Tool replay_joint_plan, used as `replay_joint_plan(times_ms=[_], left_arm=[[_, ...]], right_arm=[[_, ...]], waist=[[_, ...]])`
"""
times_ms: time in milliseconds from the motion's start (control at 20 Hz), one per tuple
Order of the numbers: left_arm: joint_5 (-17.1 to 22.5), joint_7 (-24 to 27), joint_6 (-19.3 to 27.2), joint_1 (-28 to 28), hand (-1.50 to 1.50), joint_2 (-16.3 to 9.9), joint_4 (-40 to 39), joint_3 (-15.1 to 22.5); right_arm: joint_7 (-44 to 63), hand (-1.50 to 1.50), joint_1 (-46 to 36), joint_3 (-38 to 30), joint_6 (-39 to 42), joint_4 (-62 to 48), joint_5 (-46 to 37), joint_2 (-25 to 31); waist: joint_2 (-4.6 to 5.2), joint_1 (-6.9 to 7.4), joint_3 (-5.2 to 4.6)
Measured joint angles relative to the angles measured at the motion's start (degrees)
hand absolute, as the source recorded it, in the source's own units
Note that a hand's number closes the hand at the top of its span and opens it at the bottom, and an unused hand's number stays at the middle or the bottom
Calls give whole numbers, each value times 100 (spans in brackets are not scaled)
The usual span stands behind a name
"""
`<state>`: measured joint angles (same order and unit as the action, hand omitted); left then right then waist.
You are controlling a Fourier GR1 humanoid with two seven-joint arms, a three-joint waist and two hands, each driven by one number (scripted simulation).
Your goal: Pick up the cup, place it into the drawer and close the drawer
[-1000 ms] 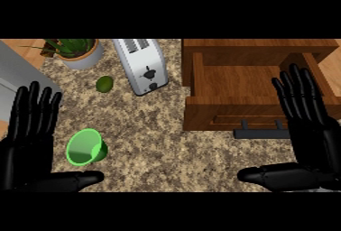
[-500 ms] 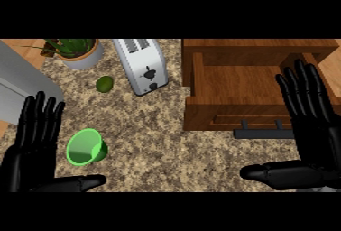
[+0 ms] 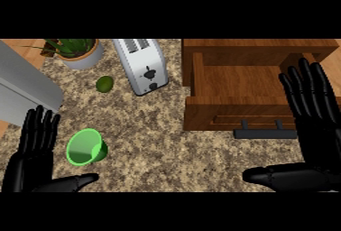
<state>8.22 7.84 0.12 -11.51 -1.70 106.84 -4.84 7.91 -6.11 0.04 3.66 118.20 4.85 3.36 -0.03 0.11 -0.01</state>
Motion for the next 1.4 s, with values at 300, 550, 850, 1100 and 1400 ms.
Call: replay_joint_plan(times_ms=[300, 550, 850, 1100, 1400], left_arm=[[28, 370, -110, 52, -150, -85, -660, -290], [-13, 895, -278, 91, -150, -87, -1363, -390], [-52, 1370, -432, 284, -150, -177, -2210, -553], [-56, 1862, -520, 481, -150, -194, -2996, -681], [-61, 2334, -535, 617, -150, -208, -3638, -765]], right_arm=[[151, -150, 8, -52, 44, 124, 92, 52], [60, -150, 151, -85, 161, 128, 172, 67], [48, -150, 83, -160, 190, 44, 202, 87], [-92, -150, 171, -120, 232, -7, 144, 50], [46, -150, 193, -175, 274, 118, 258, 76]], waist=[[0, -4, -1], [0, -8, -1], [1, -8, -1], [2, -11, 1], [1, -11, -1]])
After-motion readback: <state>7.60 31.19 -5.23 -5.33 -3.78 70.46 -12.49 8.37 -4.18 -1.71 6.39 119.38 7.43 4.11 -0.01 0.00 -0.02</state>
